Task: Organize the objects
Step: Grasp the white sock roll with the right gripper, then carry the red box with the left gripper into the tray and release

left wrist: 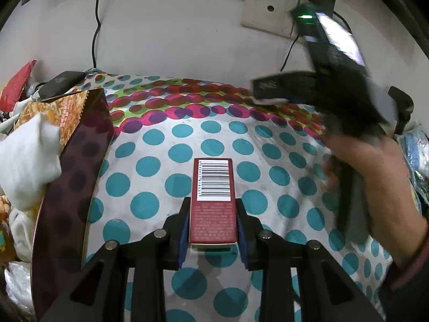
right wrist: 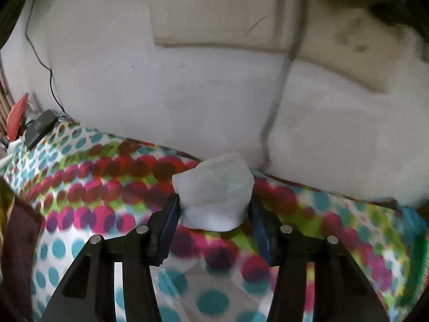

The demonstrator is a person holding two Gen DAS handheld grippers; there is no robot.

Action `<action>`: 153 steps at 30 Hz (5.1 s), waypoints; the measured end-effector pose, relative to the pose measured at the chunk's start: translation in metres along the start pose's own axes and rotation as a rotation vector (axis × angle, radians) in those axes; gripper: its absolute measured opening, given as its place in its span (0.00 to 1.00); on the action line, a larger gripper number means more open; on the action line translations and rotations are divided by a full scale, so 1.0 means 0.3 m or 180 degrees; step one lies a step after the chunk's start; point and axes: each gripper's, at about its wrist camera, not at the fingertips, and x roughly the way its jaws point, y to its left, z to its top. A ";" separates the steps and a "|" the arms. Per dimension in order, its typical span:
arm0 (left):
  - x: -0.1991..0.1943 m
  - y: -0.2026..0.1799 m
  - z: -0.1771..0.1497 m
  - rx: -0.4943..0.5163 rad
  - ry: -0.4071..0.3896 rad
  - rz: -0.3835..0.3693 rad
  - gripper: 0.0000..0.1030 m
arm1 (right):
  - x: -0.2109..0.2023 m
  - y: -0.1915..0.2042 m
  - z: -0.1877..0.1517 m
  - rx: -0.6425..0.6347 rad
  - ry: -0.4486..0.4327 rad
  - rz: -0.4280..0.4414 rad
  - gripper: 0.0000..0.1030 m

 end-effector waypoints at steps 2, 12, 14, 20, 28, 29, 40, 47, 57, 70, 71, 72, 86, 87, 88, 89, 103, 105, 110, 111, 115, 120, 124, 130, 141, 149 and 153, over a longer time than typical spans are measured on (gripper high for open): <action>0.000 -0.002 0.001 0.0016 0.0001 0.0025 0.30 | -0.076 -0.033 -0.063 0.0061 -0.0062 0.0018 0.47; -0.001 -0.004 0.005 0.0013 -0.0003 0.0065 0.30 | -0.377 -0.171 -0.375 0.0352 -0.0217 -0.0164 0.47; -0.001 -0.007 0.005 0.0039 0.0000 0.0097 0.30 | -0.401 -0.177 -0.417 0.0353 -0.0203 -0.0201 0.47; -0.004 -0.023 0.003 0.0083 0.0006 0.0154 0.30 | -0.415 -0.204 -0.433 0.0395 -0.0172 -0.0239 0.47; 0.000 -0.035 0.002 0.0146 0.0015 0.0227 0.30 | -0.415 -0.200 -0.439 0.0359 -0.0160 -0.0294 0.48; 0.000 -0.036 0.002 0.0150 0.0016 0.0232 0.30 | -0.415 -0.204 -0.439 0.0382 -0.0154 -0.0305 0.48; 0.000 -0.036 0.004 0.0143 0.0016 0.0224 0.30 | -0.400 -0.170 -0.430 0.0202 -0.0160 -0.0368 0.48; -0.004 -0.030 0.004 0.0122 0.0014 0.0204 0.30 | -0.382 -0.196 -0.431 0.0341 -0.0072 -0.0289 0.49; -0.004 -0.020 0.005 0.0065 0.0003 0.0167 0.30 | -0.406 -0.196 -0.436 0.0368 -0.0154 -0.0409 0.47; -0.004 -0.044 0.005 0.0160 0.0013 0.0326 0.30 | -0.406 -0.199 -0.428 0.0348 -0.0173 -0.0419 0.49; -0.006 -0.048 0.005 0.0172 0.0005 0.0384 0.30 | -0.404 -0.196 -0.428 0.0334 -0.0164 -0.0434 0.49; -0.007 -0.052 0.004 0.0176 0.0004 0.0397 0.30 | -0.406 -0.196 -0.429 0.0334 -0.0172 -0.0428 0.49; -0.074 -0.087 0.001 0.0319 -0.0206 0.0464 0.29 | -0.397 -0.193 -0.430 0.0317 -0.0127 -0.0472 0.50; -0.090 -0.095 0.002 0.0336 -0.0204 0.0423 0.29 | -0.395 -0.190 -0.430 0.0305 -0.0126 -0.0470 0.50; -0.110 -0.100 0.005 0.0339 -0.0209 0.0364 0.29 | -0.394 -0.189 -0.429 0.0301 -0.0123 -0.0474 0.51; -0.134 -0.103 0.013 0.0331 -0.0229 0.0323 0.29 | -0.394 -0.189 -0.430 0.0298 -0.0119 -0.0479 0.51; -0.533 0.172 0.219 0.0342 -0.0520 0.0408 0.29 | -0.389 -0.200 -0.436 0.0341 -0.0110 -0.0450 0.51; -0.537 0.271 0.247 0.0173 -0.0443 0.0454 0.29 | -0.387 -0.202 -0.436 0.0345 -0.0114 -0.0438 0.51; -0.483 0.447 0.268 -0.0098 -0.0193 0.0534 0.29 | -0.386 -0.202 -0.435 0.0346 -0.0101 -0.0444 0.53; -0.465 0.467 0.265 -0.0105 -0.0140 0.0529 0.29 | -0.386 -0.201 -0.434 0.0346 -0.0100 -0.0443 0.54; -0.396 0.510 0.244 -0.0115 -0.0014 0.0588 0.29 | -0.385 -0.201 -0.433 0.0347 -0.0098 -0.0435 0.55; -0.325 0.519 0.227 -0.0016 0.0129 0.0608 0.30 | -0.383 -0.200 -0.430 0.0349 -0.0095 -0.0438 0.55; -0.294 0.516 0.217 0.0053 0.0162 0.0669 0.30 | -0.382 -0.199 -0.428 0.0347 -0.0091 -0.0442 0.56; -0.294 0.533 0.202 -0.0087 0.0226 0.0541 0.39 | -0.377 -0.189 -0.427 0.0327 -0.0086 -0.0471 0.57; -0.465 0.503 0.169 -0.0070 -0.0142 0.0657 0.40 | -0.372 -0.187 -0.425 0.0333 -0.0048 -0.0502 0.57; -0.605 0.455 0.045 -0.0148 -0.0215 0.0619 0.40 | -0.385 -0.205 -0.428 0.0385 -0.0109 -0.0462 0.44; -0.655 0.473 -0.017 -0.0322 -0.0165 0.0591 0.40 | -0.391 -0.212 -0.425 0.0409 -0.0140 -0.0361 0.36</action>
